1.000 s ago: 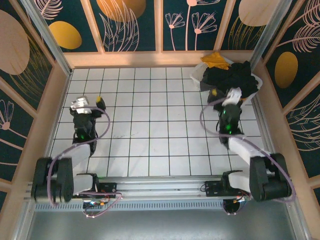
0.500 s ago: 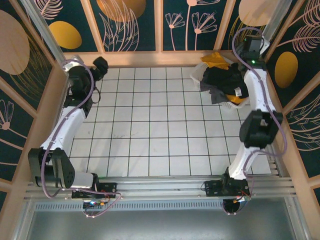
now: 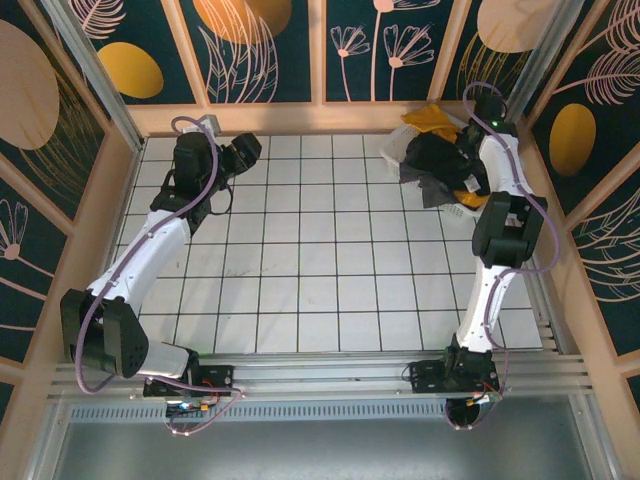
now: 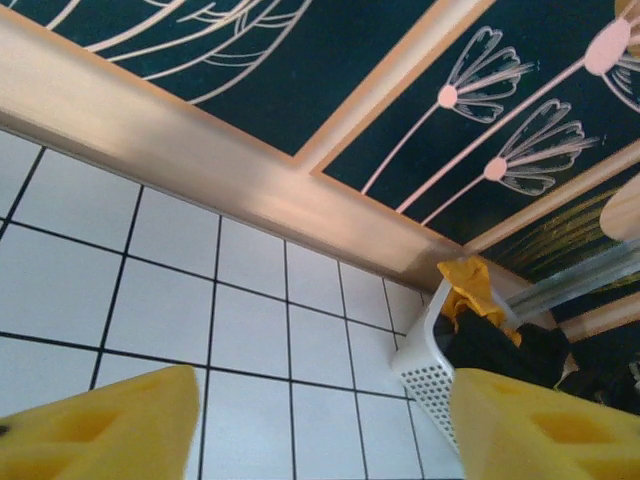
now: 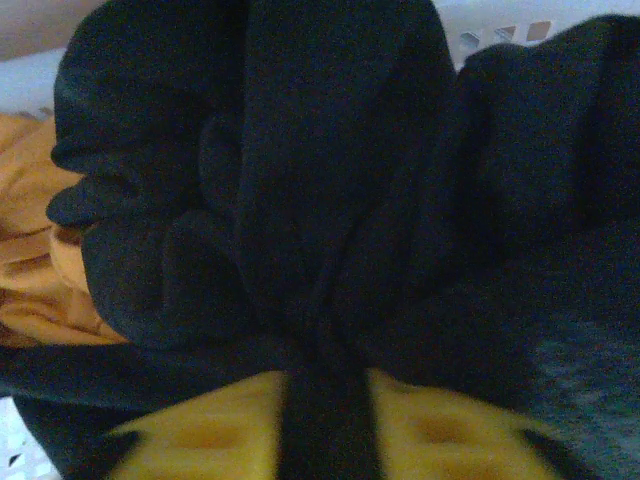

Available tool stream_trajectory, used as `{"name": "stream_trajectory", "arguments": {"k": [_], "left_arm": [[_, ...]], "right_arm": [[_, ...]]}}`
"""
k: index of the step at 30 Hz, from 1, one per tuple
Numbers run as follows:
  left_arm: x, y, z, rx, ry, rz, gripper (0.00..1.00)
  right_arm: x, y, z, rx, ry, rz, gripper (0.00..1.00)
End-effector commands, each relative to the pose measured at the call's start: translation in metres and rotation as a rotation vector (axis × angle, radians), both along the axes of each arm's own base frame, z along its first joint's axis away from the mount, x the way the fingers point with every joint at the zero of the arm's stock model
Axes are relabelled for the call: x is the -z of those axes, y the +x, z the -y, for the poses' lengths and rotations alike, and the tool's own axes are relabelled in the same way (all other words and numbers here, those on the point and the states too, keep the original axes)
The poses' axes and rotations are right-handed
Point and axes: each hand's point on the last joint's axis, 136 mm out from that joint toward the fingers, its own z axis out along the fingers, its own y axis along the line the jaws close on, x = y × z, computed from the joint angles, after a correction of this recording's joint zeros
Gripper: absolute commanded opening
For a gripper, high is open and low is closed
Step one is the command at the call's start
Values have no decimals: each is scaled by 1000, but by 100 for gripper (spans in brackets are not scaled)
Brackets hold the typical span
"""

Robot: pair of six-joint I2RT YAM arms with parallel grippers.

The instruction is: Fold and stack the t-shirts

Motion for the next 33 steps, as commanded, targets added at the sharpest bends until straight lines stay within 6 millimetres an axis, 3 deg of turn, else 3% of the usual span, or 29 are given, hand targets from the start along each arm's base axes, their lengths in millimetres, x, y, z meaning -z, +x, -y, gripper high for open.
{"name": "stream_trajectory", "arguments": {"k": [1,6,13,18,23,28,30,33], "left_arm": [[-3,-4,5,33,7,-3,61],[-3,-1,7,41,12,-3,57],[6,9,14,61,10,-25,57],[7,14,12,46,23,-31,58],[9,16,5,12,59,-41,58],[10,15,0,-9,82,-47,58],[11,15,-5,-36,97,-56,59],[7,15,-11,-67,117,-54,61]], "right_arm": [[-45,4,-7,22,14,136,0],[-142,-4,-6,39,-62,366,0],[-222,-22,-7,64,-58,524,0],[-270,-39,-22,58,-6,652,0],[-320,-78,-71,36,-16,792,0],[-353,-117,-132,-5,-11,899,0],[-350,-127,-161,-34,51,911,0],[-318,-133,-220,-117,206,860,0]]}}
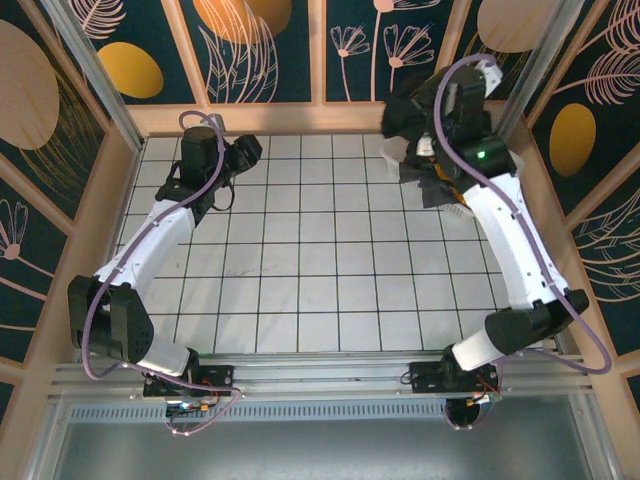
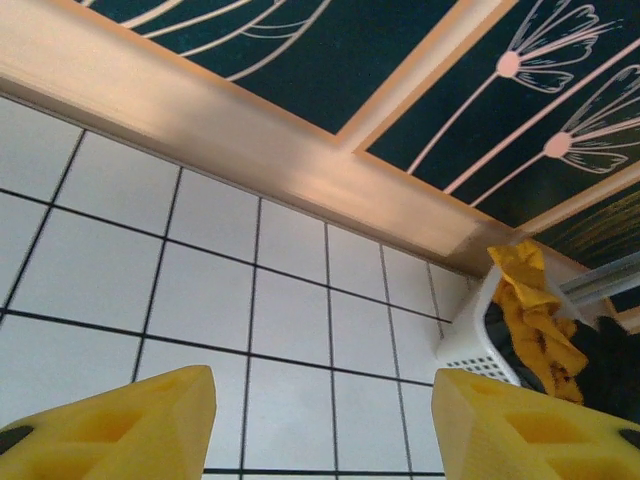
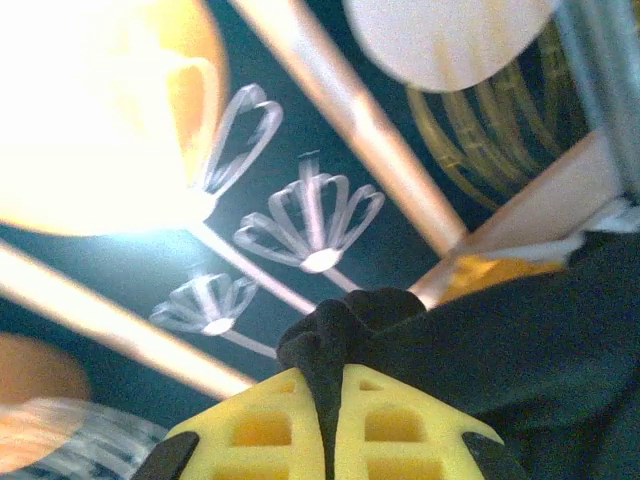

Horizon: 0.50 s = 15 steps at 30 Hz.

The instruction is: Fold and stack the t-shirts

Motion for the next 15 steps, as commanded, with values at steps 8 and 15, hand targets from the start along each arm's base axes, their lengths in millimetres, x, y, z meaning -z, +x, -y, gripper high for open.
{"name": "stream_trajectory", "arguments": {"k": [8,15], "left_arm": [[-14,-14,-47,-235,101,-31,66],[-5,-41,-51,-210,118,-67,67]], "right_arm": [[131,-18,-273,-786,251,-301,56],[146,-7,-292,-879,97,-376,66]]}}
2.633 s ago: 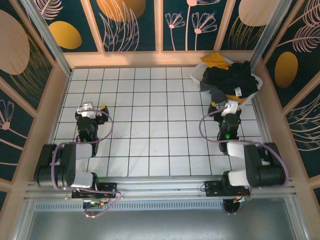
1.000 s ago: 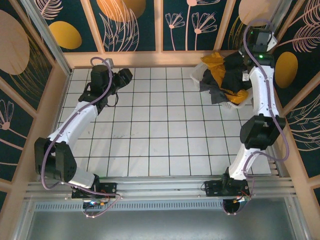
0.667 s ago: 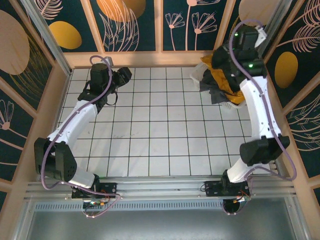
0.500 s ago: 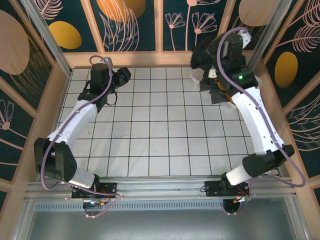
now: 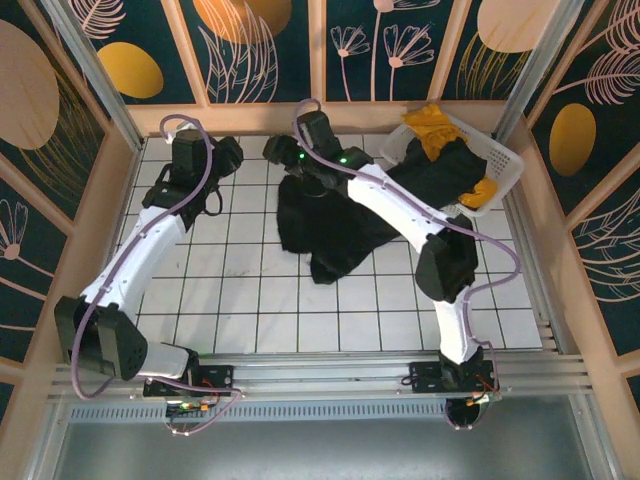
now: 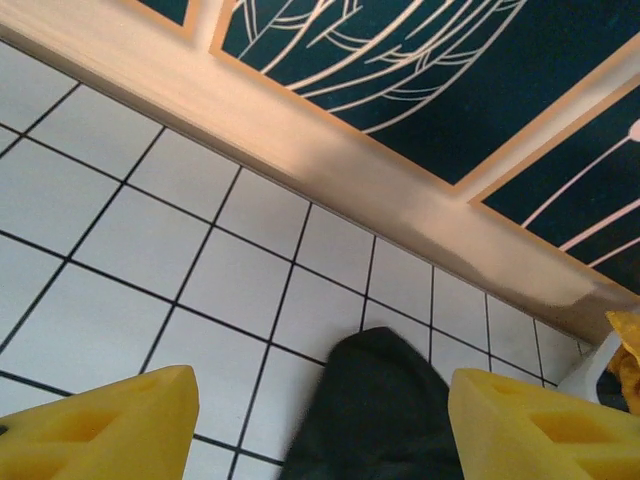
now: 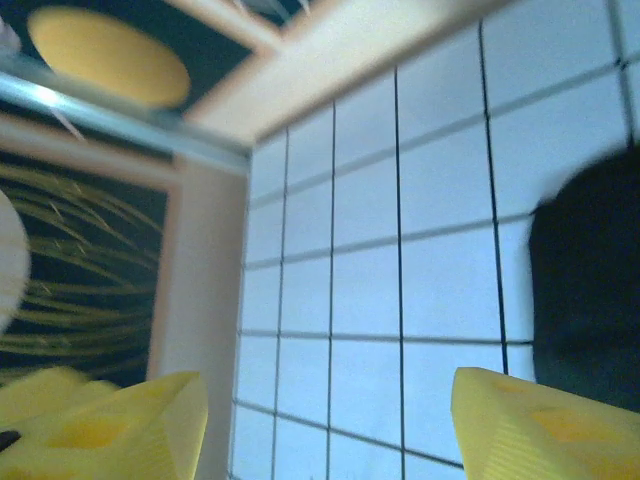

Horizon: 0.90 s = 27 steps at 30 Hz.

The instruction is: Fold and stack the t-shirts

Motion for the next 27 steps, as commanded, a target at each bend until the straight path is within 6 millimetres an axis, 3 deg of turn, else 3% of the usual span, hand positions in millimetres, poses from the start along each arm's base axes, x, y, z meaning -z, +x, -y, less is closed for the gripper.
{"name": "stream_trajectory", "arguments": {"k": [1,6,11,14,19,22,27], "left_arm": [[12,-15,9,68,-9,-43,66],[51,-35,90,446,-107,-141,62],[114,-89,196,782,-7,-319,65],[155,-116,238,877,71,-415,70],[228,-130,258,860,169,-595,70],[245,-126,260,832,179,-613,67],[260,-119,265,809,182,-647,49]], "right_arm": [[-63,-7,24,-51,54,80,65],[-42,8,100,81,-44,69,62],[-30,6,197,253,-110,68,62],[-29,-3,245,338,-146,80,62],[-25,-23,301,433,-157,68,63],[-23,-33,322,468,-162,67,63],[-15,-43,350,520,-177,50,63]]}}
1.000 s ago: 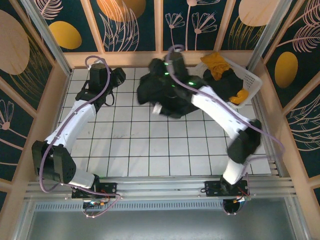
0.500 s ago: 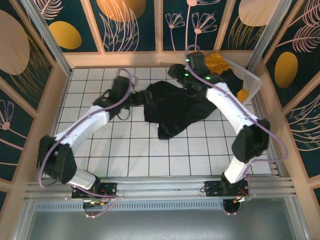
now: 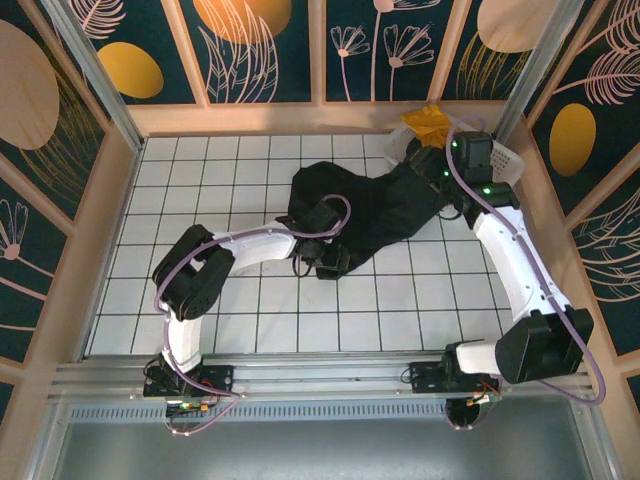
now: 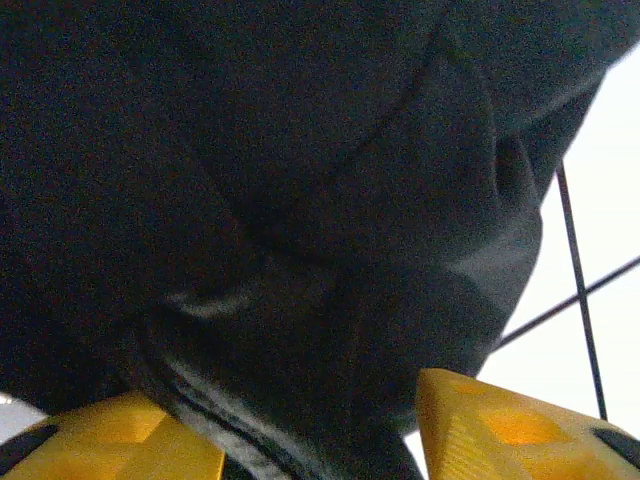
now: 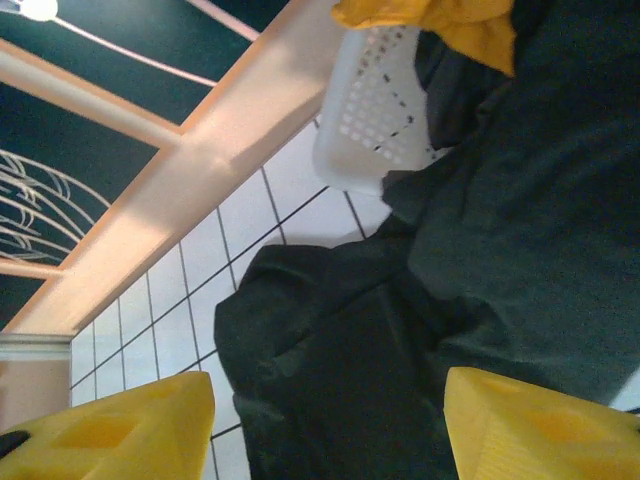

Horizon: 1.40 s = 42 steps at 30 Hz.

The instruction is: Fold and stack the t-shirts

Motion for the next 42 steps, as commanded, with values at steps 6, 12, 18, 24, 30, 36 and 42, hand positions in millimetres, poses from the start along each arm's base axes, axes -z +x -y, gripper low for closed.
{"name": "stream_trajectory", "arguments": {"k": [6,12,18,24,30,36,42], "left_arm": [[-39,34,-23,-171,66,169,0],[-145,56,-101,-504,115,489,0],[-244,44,-212,-858,99,769,0],[-279,27,-292,-1071,140,932,0],[-221,27,-290,-991,224,853,0],[-170,3,-334,-1106,393,741,0],[-177,-19,-400,-1345,467,722,0]], "right_arm": [[9,-8,43,70,-50,-14,63],[12,6,77,176,-72,-25,62],[20,22,78,193,-26,-59,60],[28,22,61,167,-36,-79,59],[50,16,14,88,-39,-128,59],[80,7,-40,-5,-20,-202,59],[95,8,-63,-46,-28,-243,59]]}}
